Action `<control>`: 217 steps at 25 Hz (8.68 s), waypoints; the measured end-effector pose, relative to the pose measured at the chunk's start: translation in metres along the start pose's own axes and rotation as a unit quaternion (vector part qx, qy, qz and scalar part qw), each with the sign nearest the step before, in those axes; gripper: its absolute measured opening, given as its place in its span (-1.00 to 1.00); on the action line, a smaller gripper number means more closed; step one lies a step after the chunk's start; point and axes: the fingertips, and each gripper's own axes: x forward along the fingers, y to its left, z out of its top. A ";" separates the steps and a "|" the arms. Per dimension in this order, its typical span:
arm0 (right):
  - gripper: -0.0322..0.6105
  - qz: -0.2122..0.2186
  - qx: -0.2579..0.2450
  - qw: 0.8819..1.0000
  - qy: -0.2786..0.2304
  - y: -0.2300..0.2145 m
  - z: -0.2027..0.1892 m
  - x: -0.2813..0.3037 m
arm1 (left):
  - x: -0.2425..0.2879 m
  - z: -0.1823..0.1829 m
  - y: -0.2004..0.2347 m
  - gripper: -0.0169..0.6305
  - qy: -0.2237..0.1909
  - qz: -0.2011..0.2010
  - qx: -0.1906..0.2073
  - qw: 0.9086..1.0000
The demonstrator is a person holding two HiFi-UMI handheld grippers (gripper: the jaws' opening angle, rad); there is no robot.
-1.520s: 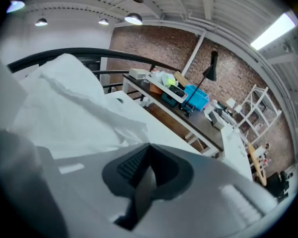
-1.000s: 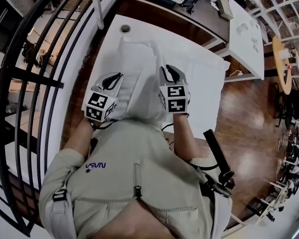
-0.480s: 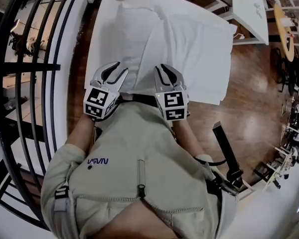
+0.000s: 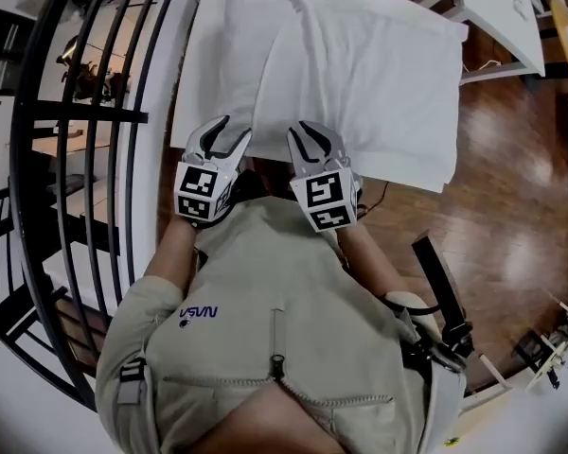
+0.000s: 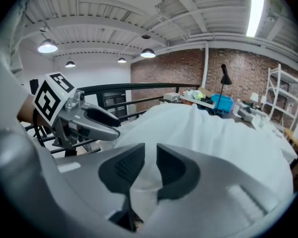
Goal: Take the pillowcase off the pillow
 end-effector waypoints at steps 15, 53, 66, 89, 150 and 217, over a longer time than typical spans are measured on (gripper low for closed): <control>-0.52 0.009 -0.037 0.996 0.083 0.047 -0.054 0.040 | 0.016 -0.050 0.005 -0.49 0.081 0.001 0.045 0.996; -0.60 -0.086 0.104 0.983 0.128 -0.055 -0.127 -0.010 | 0.001 -0.029 0.020 -0.66 0.025 -0.044 -0.105 0.993; -0.52 -0.017 0.084 0.995 -0.044 -0.080 -0.019 -0.045 | 0.000 0.038 0.016 -0.31 -0.022 0.021 -0.068 0.997; -0.46 -0.073 -0.007 0.997 0.037 -0.124 0.068 0.066 | 0.122 0.053 0.029 -0.66 0.043 -0.077 -0.001 0.996; -0.51 0.043 -0.092 0.986 0.133 -0.169 0.093 0.163 | 0.116 0.116 0.006 -0.86 0.033 -0.068 0.125 0.989; -0.53 -0.019 0.004 1.000 0.018 -0.018 -0.075 -0.019 | 0.028 -0.026 -0.061 -0.32 0.075 0.041 0.133 0.987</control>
